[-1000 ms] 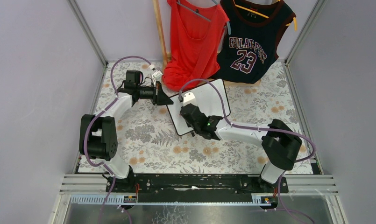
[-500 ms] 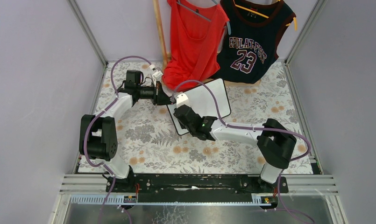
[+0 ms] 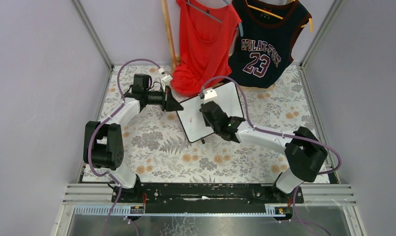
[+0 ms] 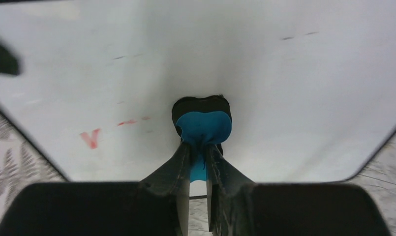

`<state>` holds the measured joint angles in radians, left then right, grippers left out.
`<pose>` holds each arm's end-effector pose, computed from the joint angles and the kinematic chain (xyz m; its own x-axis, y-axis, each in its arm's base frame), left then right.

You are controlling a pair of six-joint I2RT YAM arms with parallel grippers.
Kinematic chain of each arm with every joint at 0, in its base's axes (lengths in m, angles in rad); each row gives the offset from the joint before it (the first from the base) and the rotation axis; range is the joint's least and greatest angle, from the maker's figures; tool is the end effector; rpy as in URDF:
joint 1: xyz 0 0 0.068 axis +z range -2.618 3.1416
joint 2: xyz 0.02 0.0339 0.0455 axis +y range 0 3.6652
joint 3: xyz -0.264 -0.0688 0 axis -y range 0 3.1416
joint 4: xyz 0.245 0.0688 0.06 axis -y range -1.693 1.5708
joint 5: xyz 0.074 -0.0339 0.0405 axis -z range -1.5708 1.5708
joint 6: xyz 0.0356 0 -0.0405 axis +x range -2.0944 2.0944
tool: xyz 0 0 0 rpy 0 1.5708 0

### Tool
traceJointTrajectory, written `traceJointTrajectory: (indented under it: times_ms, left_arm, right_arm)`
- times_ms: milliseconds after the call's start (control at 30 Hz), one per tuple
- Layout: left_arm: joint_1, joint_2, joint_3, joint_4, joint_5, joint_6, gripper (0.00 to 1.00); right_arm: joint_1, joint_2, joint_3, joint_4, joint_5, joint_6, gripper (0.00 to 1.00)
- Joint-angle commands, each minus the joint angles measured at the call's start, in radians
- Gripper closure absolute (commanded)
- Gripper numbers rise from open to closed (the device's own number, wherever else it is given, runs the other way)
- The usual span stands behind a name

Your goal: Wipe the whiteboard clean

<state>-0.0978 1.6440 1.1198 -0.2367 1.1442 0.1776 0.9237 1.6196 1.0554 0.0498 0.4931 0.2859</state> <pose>0.3409 -0.0660 0.2449 -0.5524 0.1277 -0.8237 0.8068 0.3301 -0.4900 0.2327 0.2800 0.2450 -0.4127 -0.1341 -0.9009 -0.3523 0.9356 0.0221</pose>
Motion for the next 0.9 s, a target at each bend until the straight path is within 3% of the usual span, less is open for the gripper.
traceJointTrajectory:
  times_ms: [0,333,867]
  left_arm:
    - [-0.014,-0.015,-0.002,-0.070,-0.030,0.072,1.00]
    - [-0.013,-0.015,-0.002,-0.070,-0.026,0.068,1.00]
    - [-0.014,-0.017,-0.002,-0.070,-0.027,0.065,1.00]
  right_arm:
    - [-0.088,-0.066,-0.024,0.007,0.150,-0.064,1.00]
    - [-0.092,-0.057,0.011,0.015,0.065,-0.050,1.00]
    - [0.138,0.095,0.179,0.009,0.047,-0.012,1.00]
